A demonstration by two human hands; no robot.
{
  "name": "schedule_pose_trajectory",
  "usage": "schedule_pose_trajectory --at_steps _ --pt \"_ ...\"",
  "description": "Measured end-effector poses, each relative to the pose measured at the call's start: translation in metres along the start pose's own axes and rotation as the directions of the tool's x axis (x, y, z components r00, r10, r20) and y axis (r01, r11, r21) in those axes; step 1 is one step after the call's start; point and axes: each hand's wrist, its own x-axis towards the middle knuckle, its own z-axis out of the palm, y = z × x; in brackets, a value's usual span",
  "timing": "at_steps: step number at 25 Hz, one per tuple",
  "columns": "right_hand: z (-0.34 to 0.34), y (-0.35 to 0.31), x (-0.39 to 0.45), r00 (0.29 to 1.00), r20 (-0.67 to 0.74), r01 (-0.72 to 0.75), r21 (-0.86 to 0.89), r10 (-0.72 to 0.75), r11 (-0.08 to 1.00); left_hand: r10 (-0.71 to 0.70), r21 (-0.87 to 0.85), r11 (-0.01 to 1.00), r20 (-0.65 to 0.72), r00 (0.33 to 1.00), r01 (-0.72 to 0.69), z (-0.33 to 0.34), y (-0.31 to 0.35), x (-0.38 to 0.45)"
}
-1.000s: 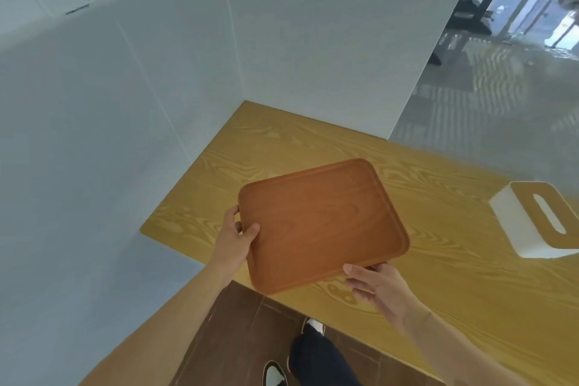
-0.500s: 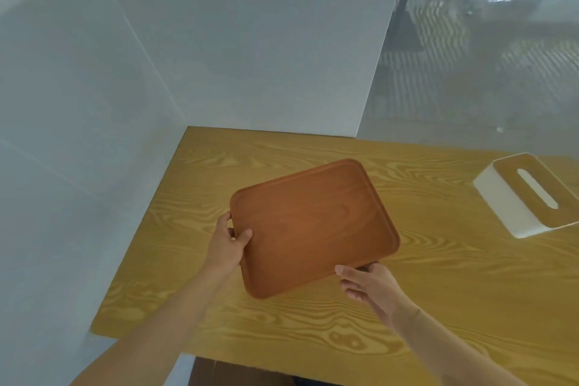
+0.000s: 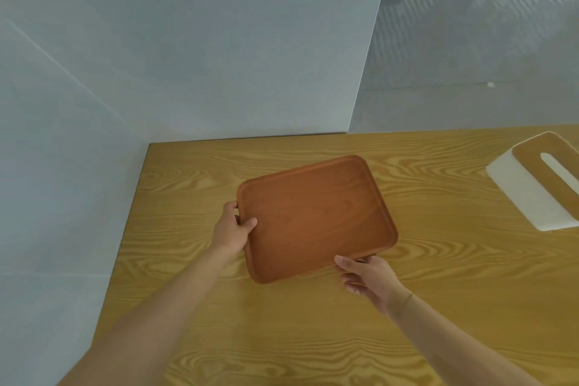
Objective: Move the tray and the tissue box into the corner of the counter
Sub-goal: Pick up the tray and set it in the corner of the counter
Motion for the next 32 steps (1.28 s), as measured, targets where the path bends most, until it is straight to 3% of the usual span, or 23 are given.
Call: schedule_pose_trajectory --at_steps 10,15,17,19,21,24,27,29,32 --pt "0.032 -0.003 0.032 0.988 -0.106 -0.099 0.136 0.114 0.986 0.047 0.132 0.990 0.047 0.998 -0.053 0.003 0.006 0.069" --pt "0.040 -0.001 0.036 0.969 -0.191 -0.147 0.069 0.157 0.987 0.139 0.209 0.969 -0.007 0.990 -0.134 0.007 0.011 0.074" --pt "0.039 -0.006 0.036 0.950 -0.269 -0.183 -0.058 0.161 0.981 0.163 0.254 0.957 -0.064 0.985 -0.142 0.011 0.014 0.071" --pt "0.034 -0.010 0.034 0.934 -0.348 -0.216 -0.378 0.079 0.900 0.165 0.306 0.944 -0.128 0.978 -0.120 0.014 0.018 0.067" --pt "0.027 -0.009 0.028 0.899 -0.437 -0.274 -0.620 -0.034 0.735 0.176 0.380 0.919 -0.162 0.971 -0.103 0.017 0.019 0.063" --pt "0.022 0.003 0.018 0.792 -0.576 -0.290 -0.646 -0.203 0.706 0.221 0.408 0.903 -0.169 0.961 -0.136 0.019 0.015 0.058" --pt "0.013 0.016 0.018 0.694 -0.606 -0.168 -0.660 -0.387 0.732 0.312 0.483 0.852 -0.153 0.938 -0.204 0.021 0.006 0.055" --pt "-0.004 0.011 0.020 0.712 -0.523 -0.142 -0.761 -0.469 0.633 0.386 0.554 0.792 -0.129 0.913 -0.257 0.023 -0.002 0.047" --pt "-0.029 0.003 0.029 0.806 -0.361 -0.143 -0.888 -0.469 0.437 0.436 0.599 0.720 0.002 0.900 -0.350 0.022 -0.023 0.031"
